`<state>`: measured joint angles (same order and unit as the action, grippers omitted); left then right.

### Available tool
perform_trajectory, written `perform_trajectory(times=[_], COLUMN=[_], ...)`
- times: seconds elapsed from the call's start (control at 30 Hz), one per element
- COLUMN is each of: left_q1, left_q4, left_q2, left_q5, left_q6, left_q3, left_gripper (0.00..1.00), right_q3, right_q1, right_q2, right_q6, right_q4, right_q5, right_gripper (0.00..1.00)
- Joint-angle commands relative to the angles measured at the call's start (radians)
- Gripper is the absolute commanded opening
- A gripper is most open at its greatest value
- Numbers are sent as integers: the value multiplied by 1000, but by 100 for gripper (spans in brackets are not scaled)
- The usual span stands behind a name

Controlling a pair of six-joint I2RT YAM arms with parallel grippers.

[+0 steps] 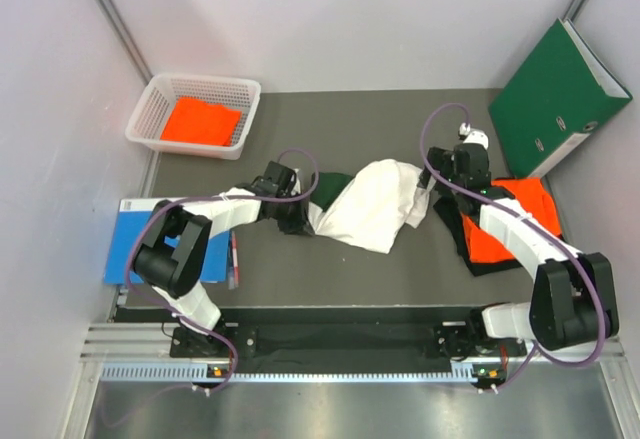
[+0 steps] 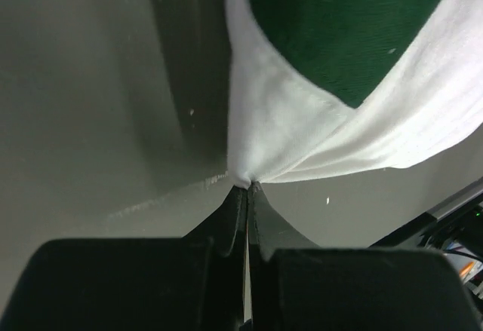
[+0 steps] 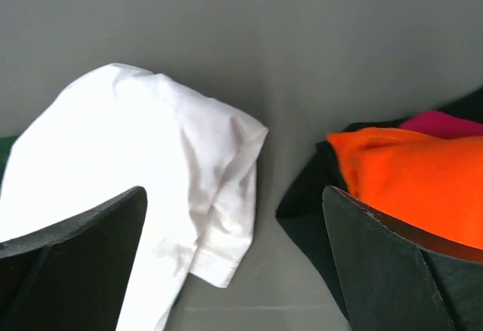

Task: Fold and stack the t-shirts
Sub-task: Move the tshirt to the center of the board

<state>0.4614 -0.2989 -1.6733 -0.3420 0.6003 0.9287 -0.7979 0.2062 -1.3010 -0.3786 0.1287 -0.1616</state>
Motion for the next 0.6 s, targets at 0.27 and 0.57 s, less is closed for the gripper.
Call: perform_trajectory(times=[0.27,0.57], left_q1=[37,46], left_q4=[49,32], left_q2=[-5,-20], left_q5=[21,32], left_q6=[18,10], left_q3=[19,50], left_gripper=[0,0], right_q3=[9,-60], right_q1=[-16,-19], right_q2=[-187,-380], right_q6=[-74,-75], right_q4=[-282,-359], right_q5=[264,364], right_gripper=[99,13])
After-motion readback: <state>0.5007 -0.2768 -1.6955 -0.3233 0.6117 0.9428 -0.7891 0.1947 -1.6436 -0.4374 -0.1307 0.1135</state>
